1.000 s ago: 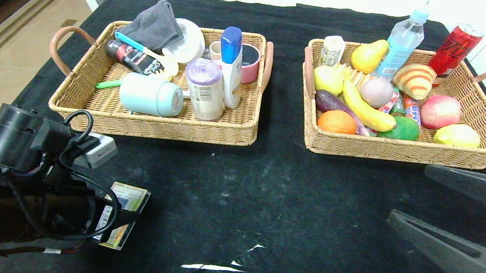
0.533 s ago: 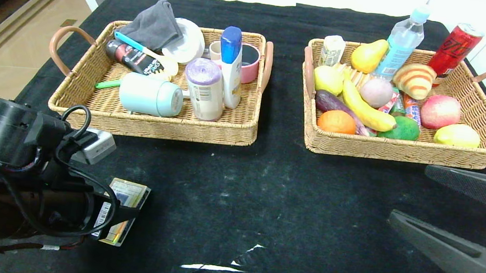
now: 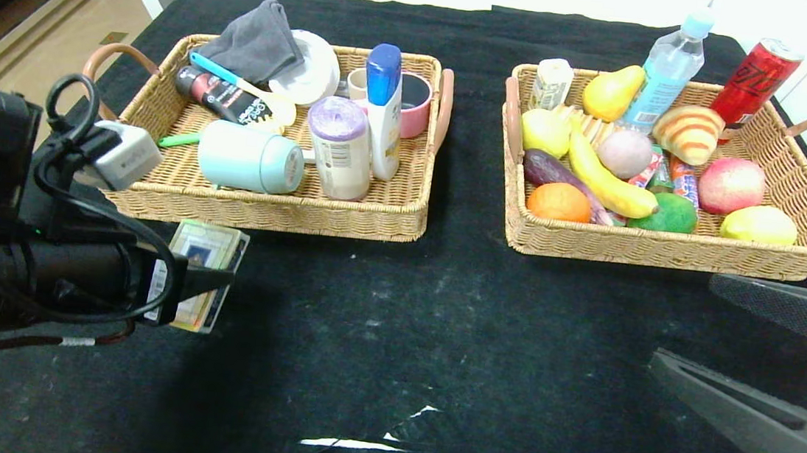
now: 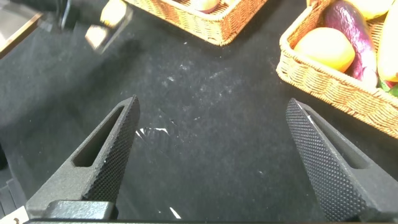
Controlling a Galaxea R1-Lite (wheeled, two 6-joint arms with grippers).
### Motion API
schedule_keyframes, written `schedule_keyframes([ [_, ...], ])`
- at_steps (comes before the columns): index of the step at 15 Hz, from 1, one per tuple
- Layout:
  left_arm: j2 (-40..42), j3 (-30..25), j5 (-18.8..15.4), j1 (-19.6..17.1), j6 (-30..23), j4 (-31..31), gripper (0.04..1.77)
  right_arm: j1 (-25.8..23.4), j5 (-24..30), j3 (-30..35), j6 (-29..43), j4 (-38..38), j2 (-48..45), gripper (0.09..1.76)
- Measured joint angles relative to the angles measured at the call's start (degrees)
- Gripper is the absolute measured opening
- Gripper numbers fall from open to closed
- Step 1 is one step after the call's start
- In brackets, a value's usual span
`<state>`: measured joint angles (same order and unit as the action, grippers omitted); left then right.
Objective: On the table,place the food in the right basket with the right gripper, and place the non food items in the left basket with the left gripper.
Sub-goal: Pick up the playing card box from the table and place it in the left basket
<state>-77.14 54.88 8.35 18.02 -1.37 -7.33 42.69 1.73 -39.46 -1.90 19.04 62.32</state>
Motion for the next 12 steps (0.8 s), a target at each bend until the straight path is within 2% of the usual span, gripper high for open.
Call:
schedule_keyframes([
  [2, -0.7, 3.2, 0.5, -0.6, 0.1, 3.6, 1.02, 0.0, 0.0, 0.0, 0.0, 0.0, -0.1, 1.71],
  [5, -2.9, 8.3, 1.0, -1.1, 0.4, 4.9, 1.02, 0.1, 0.0, 0.0, 0.0, 0.0, -0.3, 1.71],
  [9, -6.0, 12.7, 1.3, -1.1, 1.1, 10.8, 1.02, 0.1, 0.0, 0.0, 0.0, 0.0, -0.6, 1.71],
  [12, -8.8, 15.7, 4.0, -1.0, 1.3, 12.1, 1.02, 0.0, 0.0, 0.0, 0.0, 0.0, -0.6, 1.71],
])
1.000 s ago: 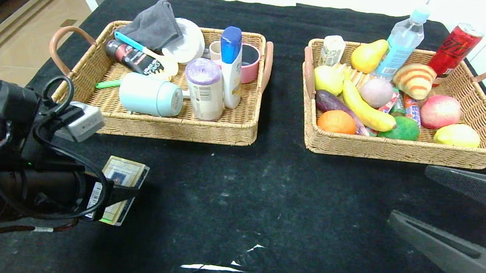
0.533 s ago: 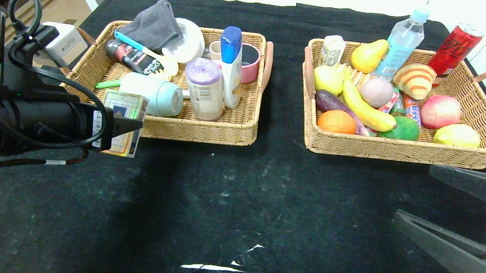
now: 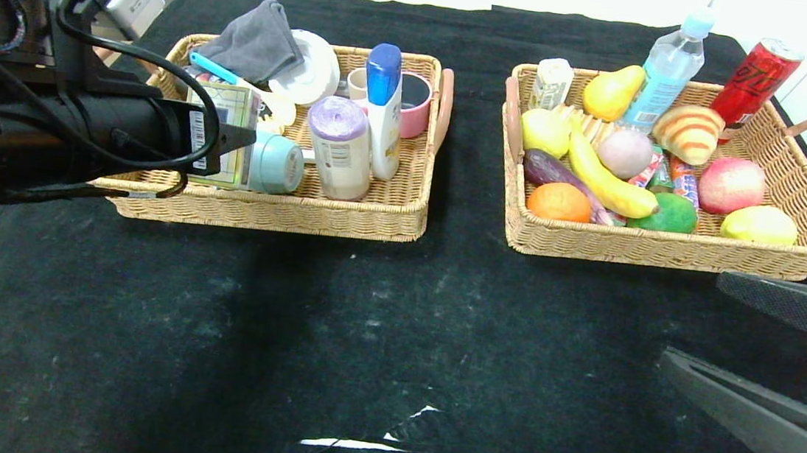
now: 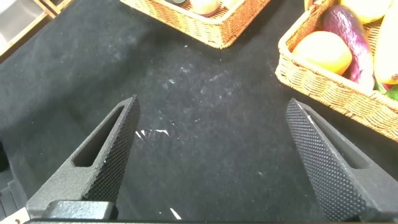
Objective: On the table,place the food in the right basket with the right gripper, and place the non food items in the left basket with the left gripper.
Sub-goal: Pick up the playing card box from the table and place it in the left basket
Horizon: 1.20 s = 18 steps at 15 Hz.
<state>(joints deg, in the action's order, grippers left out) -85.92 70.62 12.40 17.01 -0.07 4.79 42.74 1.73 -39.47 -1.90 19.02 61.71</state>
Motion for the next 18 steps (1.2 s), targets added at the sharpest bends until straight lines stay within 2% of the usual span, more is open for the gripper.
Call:
schedule_keyframes([
  [4, -3.7, 4.8, 0.5, 0.0, 0.0, 3.0, 1.01, 0.0, 0.0, 0.0, 0.0, 0.0, 0.0, 1.71],
  [11, -10.1, 13.8, 0.8, 0.1, 0.0, 3.1, 1.01, 0.4, 0.0, 0.1, 0.0, 0.0, 0.1, 1.71],
  [18, -15.5, 19.9, 0.9, -0.9, 0.0, 3.1, 1.01, 0.6, 0.0, 0.1, 0.0, 0.0, 0.1, 1.71],
])
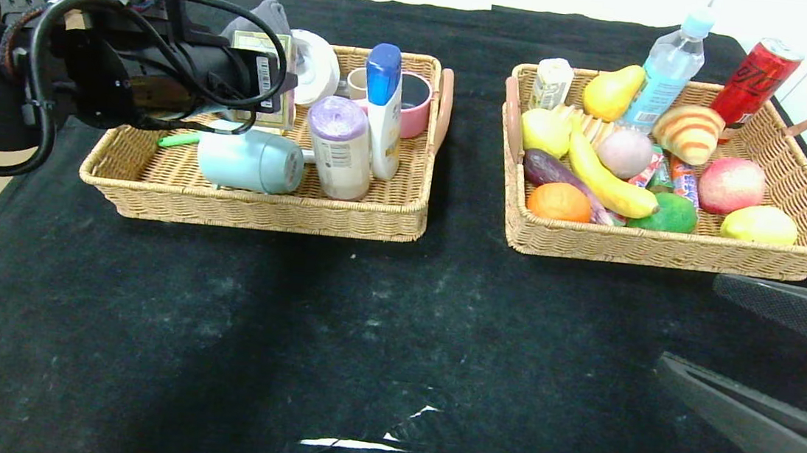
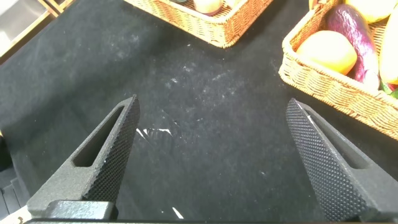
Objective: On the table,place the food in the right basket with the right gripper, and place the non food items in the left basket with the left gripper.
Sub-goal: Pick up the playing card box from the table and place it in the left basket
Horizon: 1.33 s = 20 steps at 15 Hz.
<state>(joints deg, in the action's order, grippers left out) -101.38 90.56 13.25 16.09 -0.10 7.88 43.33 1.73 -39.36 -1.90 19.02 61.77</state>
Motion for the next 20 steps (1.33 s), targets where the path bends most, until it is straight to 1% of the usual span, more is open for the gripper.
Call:
schedule_keyframes([
  [8, -3.1, 3.3, 0.0, -0.4, 0.1, 0.0, 1.01, 0.0, 0.0, 0.1, 0.0, 0.0, -0.1, 1.71],
  [10, -3.6, 3.9, 0.4, -0.4, 0.1, 0.0, 1.03, 0.0, 0.0, 0.1, 0.0, 0.0, -0.2, 1.71],
  [11, -3.8, 4.1, 0.6, -0.4, 0.3, 0.0, 1.13, 0.0, 0.0, 0.1, 0.0, 0.0, -0.2, 1.71],
  [14, -3.8, 3.8, 0.8, -0.3, 0.5, 0.1, 1.32, 0.2, 0.0, 0.1, 0.0, 0.0, -0.4, 1.71],
  [18, -3.3, 2.6, 1.6, 0.0, 0.5, 0.0, 1.47, 0.7, 0.0, 0.3, 0.0, 0.0, -0.5, 1.71],
  [20, -2.1, 0.9, 1.6, 0.1, 0.6, 0.0, 1.53, 0.7, 0.0, 0.3, 0.0, 0.0, -0.5, 1.71],
])
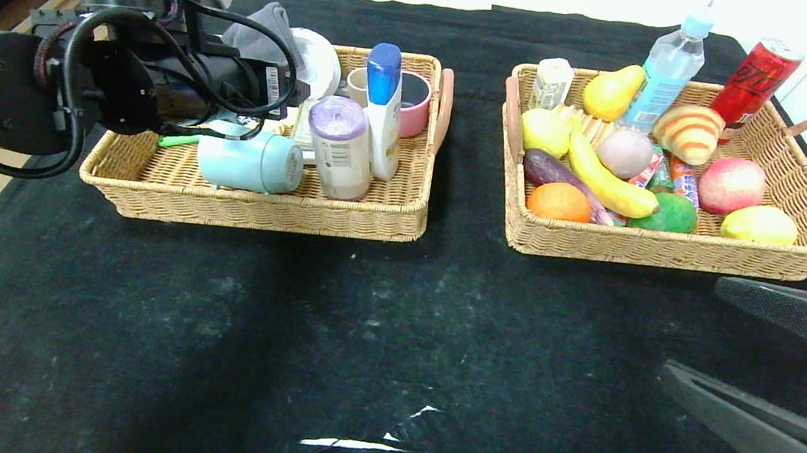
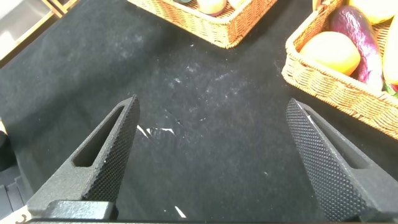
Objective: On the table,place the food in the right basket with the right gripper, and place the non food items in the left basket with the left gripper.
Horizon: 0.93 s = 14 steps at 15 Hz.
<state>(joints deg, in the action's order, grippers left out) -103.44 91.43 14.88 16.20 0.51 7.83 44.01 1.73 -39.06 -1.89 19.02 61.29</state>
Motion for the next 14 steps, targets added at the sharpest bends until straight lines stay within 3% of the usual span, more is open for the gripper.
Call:
schedule_keyframes([
  [6, 9.3, -11.4, -0.2, 1.5, 0.7, -0.2, 1.63, 0.0, 0.0, 0.2, 0.0, 0.0, 0.0, 1.71],
  [14, 30.4, -30.4, -1.2, 6.5, 1.3, -1.1, 1.68, -2.1, 0.0, -0.2, 0.1, 0.0, 0.3, 1.71],
])
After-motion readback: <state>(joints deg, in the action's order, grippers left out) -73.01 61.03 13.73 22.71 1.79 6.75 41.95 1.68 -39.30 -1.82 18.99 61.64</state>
